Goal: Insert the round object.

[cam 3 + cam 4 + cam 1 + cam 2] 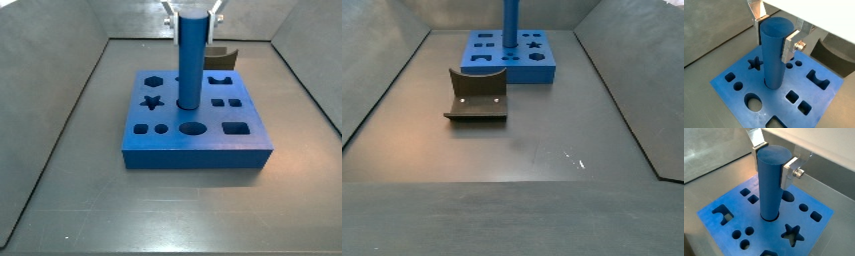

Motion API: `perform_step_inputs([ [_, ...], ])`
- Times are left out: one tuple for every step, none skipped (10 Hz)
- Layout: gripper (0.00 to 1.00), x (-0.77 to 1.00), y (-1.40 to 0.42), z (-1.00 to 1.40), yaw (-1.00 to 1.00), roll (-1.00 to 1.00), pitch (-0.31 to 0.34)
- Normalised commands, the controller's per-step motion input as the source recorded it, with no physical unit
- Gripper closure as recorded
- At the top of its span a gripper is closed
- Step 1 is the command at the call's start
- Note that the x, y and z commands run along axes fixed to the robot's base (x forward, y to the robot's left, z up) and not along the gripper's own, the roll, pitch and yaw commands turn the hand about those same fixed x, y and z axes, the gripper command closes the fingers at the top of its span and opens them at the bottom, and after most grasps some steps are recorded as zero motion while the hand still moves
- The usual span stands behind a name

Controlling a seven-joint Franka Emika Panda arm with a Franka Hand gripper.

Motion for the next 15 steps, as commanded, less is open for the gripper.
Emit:
perform_step_inputs([
  [1.00, 0.00, -0.03, -0.21, 0.00, 0.00, -0.021],
  [1.00, -0.04, 0.00, -0.20, -0.01, 0.00, -0.020],
  [1.00, -0.11, 0.00, -0.20, -0.03, 0.04, -0.009],
  [1.00, -0.03, 0.00, -0.19, -0.03, 0.01, -0.010],
  [1.00, 0.00, 0.00, -0.19, 0.00, 0.00, -0.021],
  [1.00, 0.00, 0.00, -0.23, 0.00, 0.02, -0.030],
  [1.00, 0.09, -0.01, -0.36, 0.00, 0.04, -0.059],
  [1.00, 0.08, -0.01, -0.37, 0.00, 0.06, -0.060],
  [1.00, 0.01, 0.00, -0.38, 0.00, 0.06, -0.066],
  [1.00, 0.01, 0.00, -0.36, 0.00, 0.05, -0.053],
  [1.00, 0.02, 0.00, -0.30, 0.00, 0.03, -0.033],
  [1.00, 0.00, 0.00, -0.29, -0.01, 0.01, -0.039],
  [1.00, 0.00, 0.00, -0.38, -0.01, 0.04, -0.090],
  [1.00, 0.00, 0.00, -0.36, -0.01, 0.03, -0.134],
  [1.00, 0.00, 0.02, -0.06, 0.00, -0.01, -0.081],
])
